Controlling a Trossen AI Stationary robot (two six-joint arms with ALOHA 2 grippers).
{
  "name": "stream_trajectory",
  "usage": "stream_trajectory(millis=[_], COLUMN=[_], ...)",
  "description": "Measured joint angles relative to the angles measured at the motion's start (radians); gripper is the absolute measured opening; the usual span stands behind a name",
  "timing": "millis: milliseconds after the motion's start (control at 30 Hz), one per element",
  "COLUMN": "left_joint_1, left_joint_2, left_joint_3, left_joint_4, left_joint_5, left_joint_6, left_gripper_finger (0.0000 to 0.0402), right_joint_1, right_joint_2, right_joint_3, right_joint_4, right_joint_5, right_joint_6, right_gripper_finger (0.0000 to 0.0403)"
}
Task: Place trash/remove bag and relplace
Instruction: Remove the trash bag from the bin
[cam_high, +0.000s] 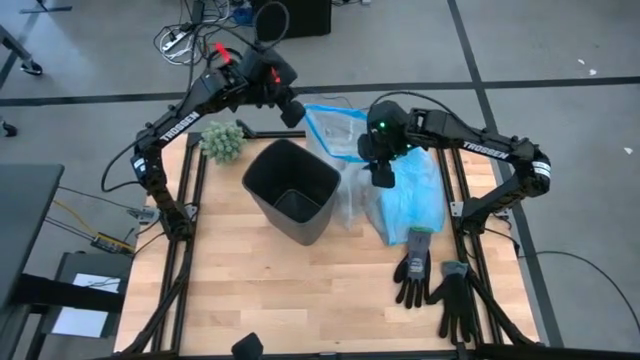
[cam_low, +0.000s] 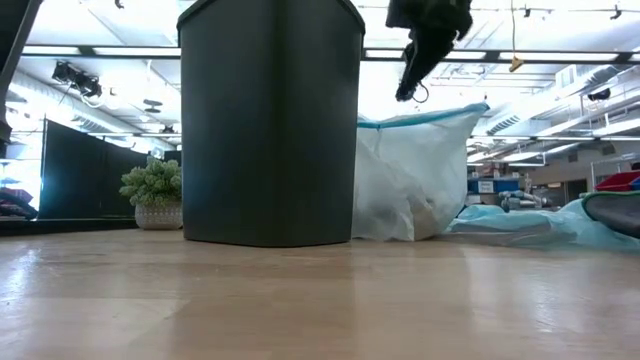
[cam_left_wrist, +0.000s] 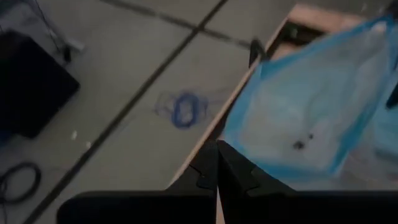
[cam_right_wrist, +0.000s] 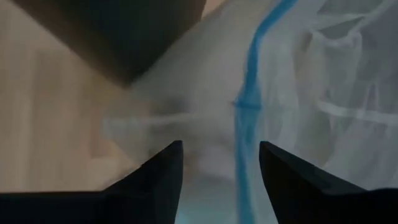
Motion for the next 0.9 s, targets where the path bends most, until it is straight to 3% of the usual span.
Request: stream_trajectory(millis=[267,433,500,600,733,900], left_joint_1=[-0.015,-0.028,-0.028,-0.032,-0.032,-0.030], left_joint_2=[-0.002,-0.005,-0.004,-0.005,-0.005,-0.005], left_joint_3=[0.000,0.000,0.000,0.000,0.000,0.000], left_joint_4=[-0.041,-0.045,-0.048,-0.050,-0.039,-0.006], left_joint_5=[-0.012,-0.052,-0.054,-0.060,-0.078,-0.102], left_joint_6=[-0.075,-0.092,-0.103,-0.105,-0.102,-0.100], left_gripper_finger=[0.0006,0.0006,0.0006,0.0006,0.0006,0.0006], right_joint_1=[0.003,0.004,0.001,0.000,0.005,0.004], right_joint_2=[0.011,0.012,0.012,0.011,-0.009,-0.051], right_joint_3=[-0.139,-0.231,-0.251,-0.255,-0.255,-0.229], right_joint_4=[0.092,0.210,0.235,0.241,0.239,0.228], right_joint_5=[0.141,0.305,0.318,0.318,0.312,0.325], right_joint_6=[-0.257,-0.331,-0.336,-0.337,-0.336,-0.330], right_gripper_finger=[0.0168,0.0158,0.0147,0.0107,0.0019,0.0001])
